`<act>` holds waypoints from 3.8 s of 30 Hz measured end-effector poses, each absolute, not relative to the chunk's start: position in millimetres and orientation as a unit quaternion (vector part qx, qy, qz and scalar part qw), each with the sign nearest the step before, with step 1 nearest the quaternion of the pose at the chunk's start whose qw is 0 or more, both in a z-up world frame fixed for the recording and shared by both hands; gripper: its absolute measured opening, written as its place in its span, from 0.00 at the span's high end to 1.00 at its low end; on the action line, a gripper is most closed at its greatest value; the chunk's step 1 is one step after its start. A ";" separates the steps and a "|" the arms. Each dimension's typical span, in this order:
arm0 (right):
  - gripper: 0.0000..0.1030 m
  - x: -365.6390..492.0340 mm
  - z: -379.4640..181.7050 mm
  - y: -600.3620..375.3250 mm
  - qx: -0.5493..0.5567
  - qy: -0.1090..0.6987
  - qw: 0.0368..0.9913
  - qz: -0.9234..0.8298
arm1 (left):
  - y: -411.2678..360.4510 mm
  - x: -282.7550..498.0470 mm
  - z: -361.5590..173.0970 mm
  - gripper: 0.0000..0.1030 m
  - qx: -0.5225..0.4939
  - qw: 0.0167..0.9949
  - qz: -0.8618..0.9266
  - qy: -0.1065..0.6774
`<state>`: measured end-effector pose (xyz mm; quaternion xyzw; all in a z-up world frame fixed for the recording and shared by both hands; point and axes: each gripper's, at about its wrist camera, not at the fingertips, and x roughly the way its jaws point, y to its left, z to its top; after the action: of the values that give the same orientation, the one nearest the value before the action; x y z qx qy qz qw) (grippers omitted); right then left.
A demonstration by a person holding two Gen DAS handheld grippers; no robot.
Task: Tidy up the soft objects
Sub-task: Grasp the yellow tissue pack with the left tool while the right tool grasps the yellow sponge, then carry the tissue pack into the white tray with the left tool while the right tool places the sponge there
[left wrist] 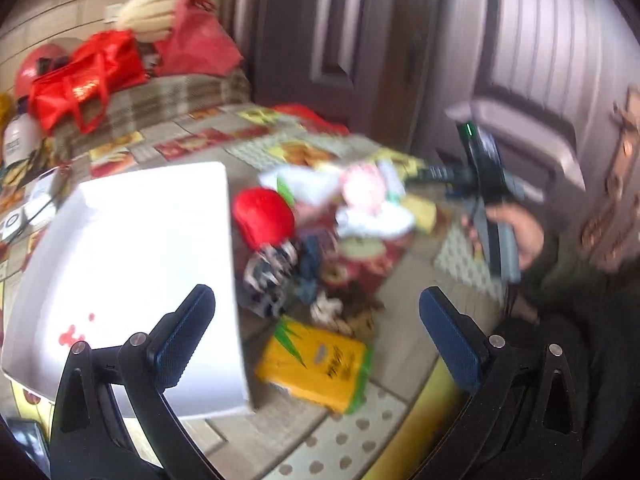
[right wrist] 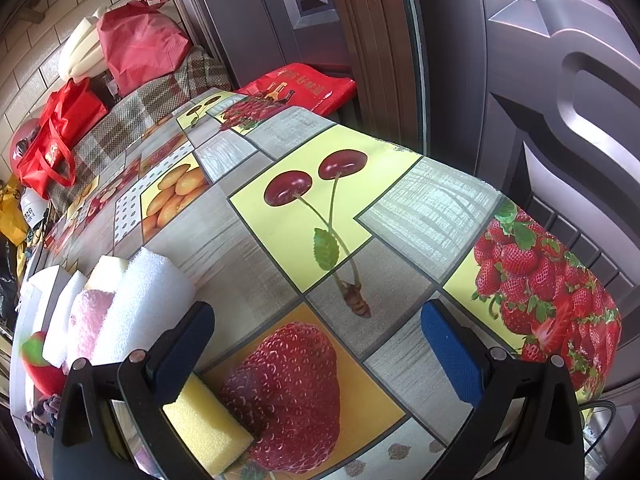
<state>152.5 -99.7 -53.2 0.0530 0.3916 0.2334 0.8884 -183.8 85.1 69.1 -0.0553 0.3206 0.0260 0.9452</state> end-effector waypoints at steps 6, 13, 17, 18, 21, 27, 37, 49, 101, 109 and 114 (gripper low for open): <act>0.00 152.2 -52.6 -99.8 0.056 0.391 0.888 0.235 | 59.7 -147.9 35.2 0.01 -0.012 0.914 0.017 0.405; 0.00 152.1 -51.8 -100.9 0.062 0.390 0.887 0.238 | 50.5 -139.3 20.7 0.01 -0.015 0.897 0.004 0.441; 0.00 151.4 -50.8 -104.6 0.072 0.387 0.886 0.244 | 34.8 -142.0 20.5 0.01 -0.008 0.901 -0.008 0.433; 0.00 150.8 -50.1 -107.9 0.082 0.382 0.886 0.250 | 35.0 -143.2 23.0 0.01 -0.007 0.903 -0.004 0.429; 0.00 146.4 -45.0 -124.4 0.128 0.350 0.871 0.319 | 44.3 -151.1 32.8 0.01 -0.004 0.907 0.013 0.421; 0.00 104.1 -27.5 -102.1 -0.075 0.268 0.845 0.458 | 47.5 -155.7 24.3 0.01 0.003 0.898 0.015 0.440; 0.11 87.2 -53.6 -57.7 -0.215 0.294 0.798 0.480 | 47.6 -144.0 14.3 0.01 0.005 0.894 0.019 0.448; 0.61 95.4 -36.0 -90.6 -0.146 0.287 0.809 0.491 | 43.5 -160.7 23.6 0.27 0.004 0.922 0.036 0.384; 0.59 -74.6 -15.8 51.2 -0.084 0.118 0.744 0.652 | 187.0 -234.4 47.3 0.27 -0.095 0.906 0.386 0.148; 0.59 -77.6 -24.8 87.7 -0.090 0.165 0.736 0.651 | 205.4 -231.7 45.4 0.27 -0.108 0.900 0.391 0.158; 0.59 -76.9 -25.1 97.7 -0.085 0.171 0.742 0.642 | 214.4 -227.2 44.6 0.27 -0.108 0.896 0.397 0.165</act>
<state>-76.9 97.7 -25.1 -0.0851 0.1708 0.6421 0.7424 -227.2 214.4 44.6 -0.1078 0.1652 0.3969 0.8964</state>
